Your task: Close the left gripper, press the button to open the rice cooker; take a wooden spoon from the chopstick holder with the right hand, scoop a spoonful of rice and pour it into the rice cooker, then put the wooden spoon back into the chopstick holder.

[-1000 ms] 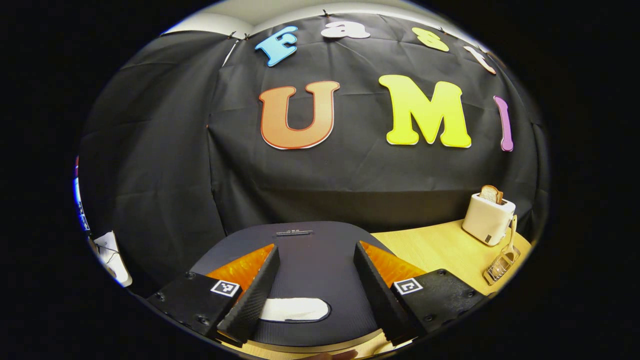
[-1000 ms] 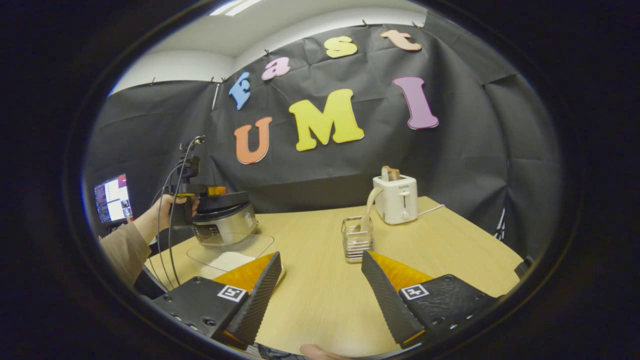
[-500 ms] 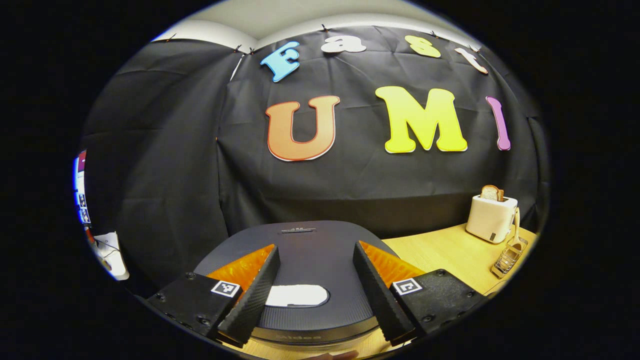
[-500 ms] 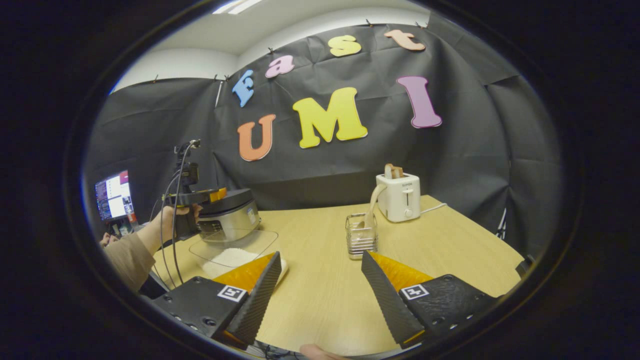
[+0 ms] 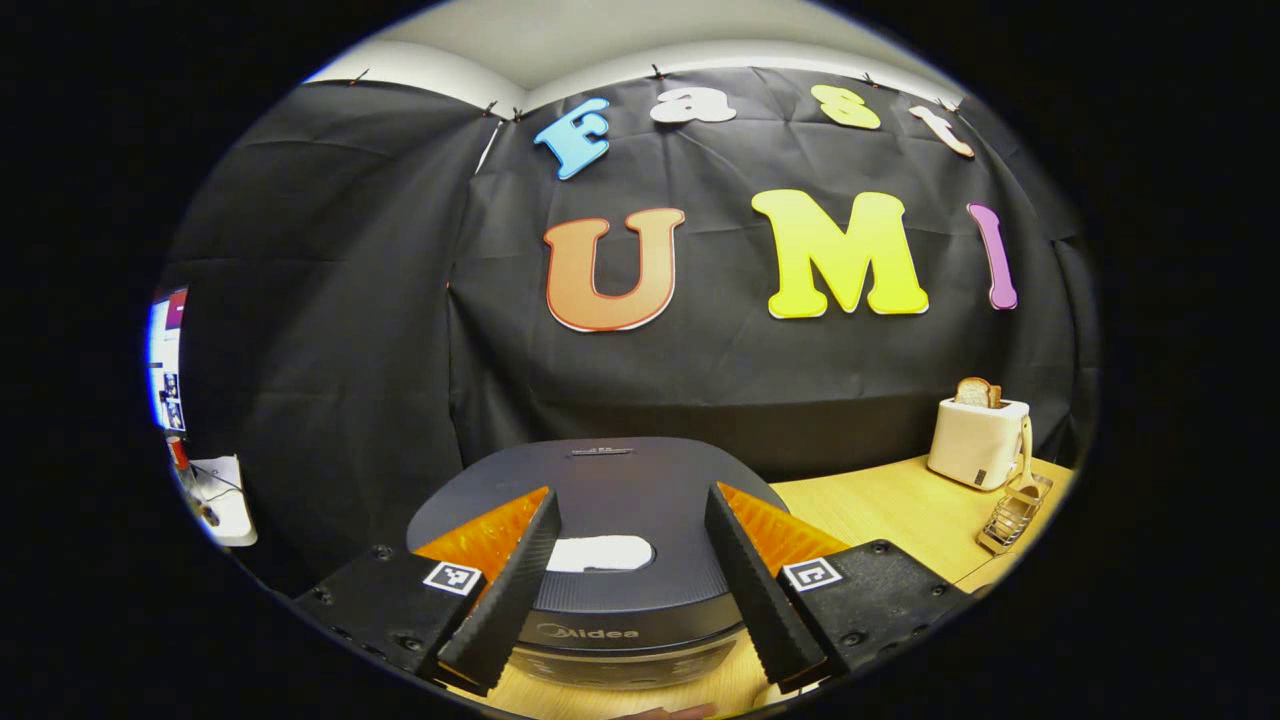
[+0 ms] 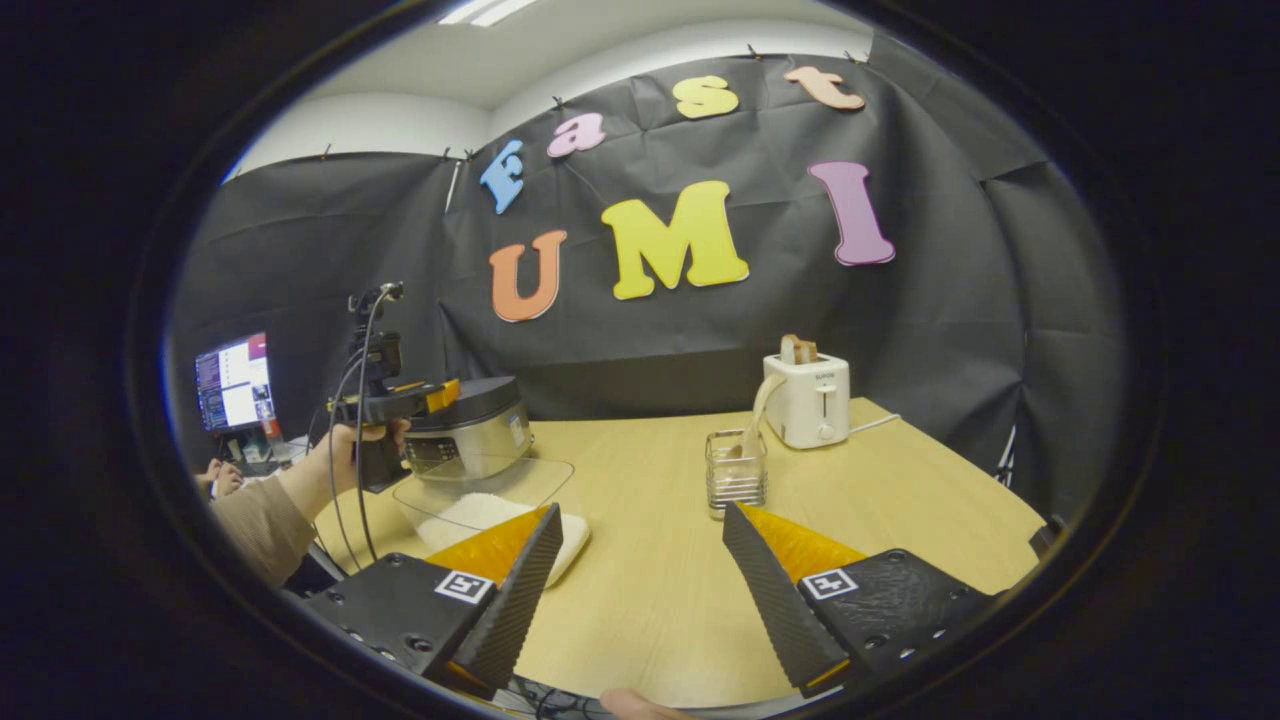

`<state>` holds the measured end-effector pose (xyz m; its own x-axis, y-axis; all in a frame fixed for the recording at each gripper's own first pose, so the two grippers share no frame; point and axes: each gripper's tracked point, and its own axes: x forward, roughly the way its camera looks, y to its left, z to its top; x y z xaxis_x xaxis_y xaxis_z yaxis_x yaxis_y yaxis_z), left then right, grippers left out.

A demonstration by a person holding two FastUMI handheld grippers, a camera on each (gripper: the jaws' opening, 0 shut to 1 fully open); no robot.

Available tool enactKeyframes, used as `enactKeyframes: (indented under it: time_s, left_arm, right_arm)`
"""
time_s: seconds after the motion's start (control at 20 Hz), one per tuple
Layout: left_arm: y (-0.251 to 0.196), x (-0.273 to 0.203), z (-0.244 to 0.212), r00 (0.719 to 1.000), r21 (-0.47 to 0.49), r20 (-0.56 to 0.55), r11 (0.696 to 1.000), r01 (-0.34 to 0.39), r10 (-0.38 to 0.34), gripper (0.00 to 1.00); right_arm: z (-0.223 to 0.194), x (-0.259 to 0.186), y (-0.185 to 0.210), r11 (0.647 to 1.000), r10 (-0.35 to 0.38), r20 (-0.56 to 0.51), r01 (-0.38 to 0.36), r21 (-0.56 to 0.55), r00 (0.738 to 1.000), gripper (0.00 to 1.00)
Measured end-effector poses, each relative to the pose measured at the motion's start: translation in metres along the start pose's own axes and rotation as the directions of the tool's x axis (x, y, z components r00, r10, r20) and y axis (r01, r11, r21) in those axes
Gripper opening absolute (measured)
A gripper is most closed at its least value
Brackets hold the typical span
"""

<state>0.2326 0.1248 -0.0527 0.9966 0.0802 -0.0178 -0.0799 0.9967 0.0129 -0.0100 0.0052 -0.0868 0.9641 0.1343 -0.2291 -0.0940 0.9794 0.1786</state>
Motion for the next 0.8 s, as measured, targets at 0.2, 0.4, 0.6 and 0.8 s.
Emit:
enactKeyframes:
  time_s: [0.2,0.4,0.6,0.8]
  left_arm:
    - [0.000,-0.003,0.001,1.000,0.000,0.014,1.000,-0.011,0.011,0.93]
    - [-0.002,-0.017,0.004,1.000,-0.013,0.019,1.000,-0.019,0.019,0.93]
    - [-0.006,-0.054,0.031,0.998,-0.031,0.049,0.999,-0.023,0.025,0.92]
    - [-0.018,-0.102,0.042,0.999,-0.017,0.031,1.000,-0.017,0.017,0.92]
  right_arm:
    - [-0.001,-0.001,-0.001,1.000,-0.001,-0.004,0.001,0.004,1.000,0.92]
    - [0.003,-0.004,0.000,1.000,-0.004,0.006,0.004,0.005,1.000,0.92]
    - [0.009,-0.006,0.006,1.000,-0.005,0.020,0.005,-0.011,1.000,0.95]
    - [0.018,-0.014,0.019,1.000,0.005,0.041,-0.004,-0.029,0.999,0.96]
